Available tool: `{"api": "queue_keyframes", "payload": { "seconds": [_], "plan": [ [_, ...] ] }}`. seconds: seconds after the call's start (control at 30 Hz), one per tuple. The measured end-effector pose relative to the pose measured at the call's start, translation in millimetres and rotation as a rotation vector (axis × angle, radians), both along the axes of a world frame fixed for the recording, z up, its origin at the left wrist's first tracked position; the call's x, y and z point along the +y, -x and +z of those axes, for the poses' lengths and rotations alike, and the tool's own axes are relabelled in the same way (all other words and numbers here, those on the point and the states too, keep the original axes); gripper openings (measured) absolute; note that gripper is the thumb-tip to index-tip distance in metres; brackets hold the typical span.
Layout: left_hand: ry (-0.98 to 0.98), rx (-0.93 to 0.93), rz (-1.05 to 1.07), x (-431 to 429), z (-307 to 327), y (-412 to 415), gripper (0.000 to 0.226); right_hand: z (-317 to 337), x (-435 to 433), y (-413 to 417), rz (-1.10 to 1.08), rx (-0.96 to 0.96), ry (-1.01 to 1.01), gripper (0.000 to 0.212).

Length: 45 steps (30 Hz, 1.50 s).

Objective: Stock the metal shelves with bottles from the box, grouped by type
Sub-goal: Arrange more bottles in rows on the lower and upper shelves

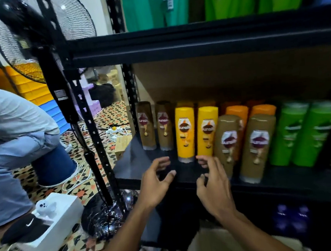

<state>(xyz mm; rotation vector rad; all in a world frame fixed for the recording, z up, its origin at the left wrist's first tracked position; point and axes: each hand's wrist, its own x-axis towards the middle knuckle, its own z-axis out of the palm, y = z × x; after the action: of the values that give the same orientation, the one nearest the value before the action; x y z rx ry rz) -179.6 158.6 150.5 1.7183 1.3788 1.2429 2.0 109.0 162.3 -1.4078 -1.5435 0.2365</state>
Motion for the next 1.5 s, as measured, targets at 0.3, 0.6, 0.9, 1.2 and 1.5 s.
{"api": "queue_keyframes", "payload": {
  "seconds": [0.3, 0.6, 0.9, 1.2, 1.5],
  "plan": [
    [-0.003, 0.004, -0.063, -18, 12, -111, 0.073, 16, -31, -95, -0.343, 0.02, -0.164, 0.056],
    [-0.003, 0.014, -0.068, -8, -15, -160, 0.085, -21, -7, -139, -0.306, 0.259, 0.141, 0.09],
    [0.002, -0.008, -0.097, 6, -21, -167, 0.074, -26, 10, -143, -0.189, 0.31, 0.224, 0.062],
    [-0.01, 0.083, -0.143, 3, -20, -123, 0.071, -24, 3, -130, -0.106, 0.235, 0.274, 0.06],
    [-0.021, 0.083, -0.047, 11, -21, -28, 0.066, -24, 23, -43, 0.108, 0.241, 0.317, 0.062]
  ]
}}
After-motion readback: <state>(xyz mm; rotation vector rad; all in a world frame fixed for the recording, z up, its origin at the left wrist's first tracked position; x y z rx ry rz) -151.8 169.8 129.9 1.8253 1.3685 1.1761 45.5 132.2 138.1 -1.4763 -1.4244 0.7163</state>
